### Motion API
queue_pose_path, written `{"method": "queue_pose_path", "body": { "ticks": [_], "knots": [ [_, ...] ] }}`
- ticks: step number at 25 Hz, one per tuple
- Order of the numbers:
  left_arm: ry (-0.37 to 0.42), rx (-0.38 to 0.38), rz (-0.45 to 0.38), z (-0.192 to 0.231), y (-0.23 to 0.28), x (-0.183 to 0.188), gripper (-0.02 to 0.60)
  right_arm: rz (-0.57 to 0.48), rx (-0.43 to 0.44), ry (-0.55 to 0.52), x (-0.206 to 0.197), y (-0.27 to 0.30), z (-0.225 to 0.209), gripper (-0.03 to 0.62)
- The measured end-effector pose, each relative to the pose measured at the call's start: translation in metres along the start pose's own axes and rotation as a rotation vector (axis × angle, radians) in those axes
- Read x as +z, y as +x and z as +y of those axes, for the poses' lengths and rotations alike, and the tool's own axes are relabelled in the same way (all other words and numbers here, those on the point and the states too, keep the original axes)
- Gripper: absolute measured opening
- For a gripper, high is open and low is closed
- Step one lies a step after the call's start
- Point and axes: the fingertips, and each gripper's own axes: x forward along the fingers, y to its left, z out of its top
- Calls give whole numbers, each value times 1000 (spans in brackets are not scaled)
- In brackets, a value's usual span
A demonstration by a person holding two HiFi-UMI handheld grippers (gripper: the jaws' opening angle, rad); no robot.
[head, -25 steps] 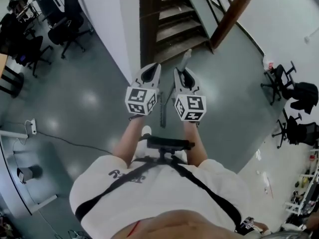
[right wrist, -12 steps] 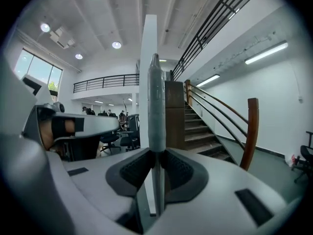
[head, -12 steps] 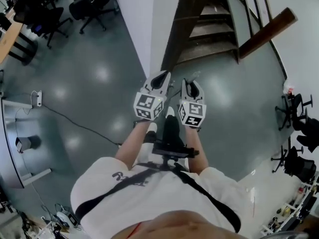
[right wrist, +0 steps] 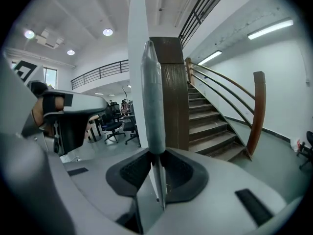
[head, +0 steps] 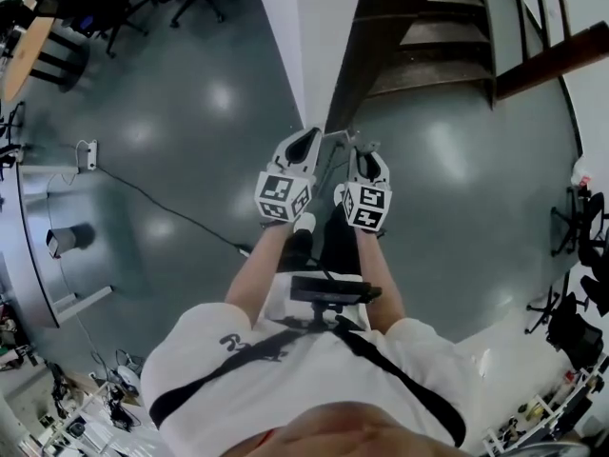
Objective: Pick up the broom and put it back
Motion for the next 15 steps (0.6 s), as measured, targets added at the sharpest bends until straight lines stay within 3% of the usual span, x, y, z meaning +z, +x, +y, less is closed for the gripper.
{"method": "queue_pose_path", "body": {
  "ticks": [6,15],
  "knots": [
    [-19,39,44,35,4,-34,11,92,-7,-9,-49,47,3,95],
    [-41,47,89,50,35,-77,12,201,-39,-33,-103,95,-17,95]
  ]
}}
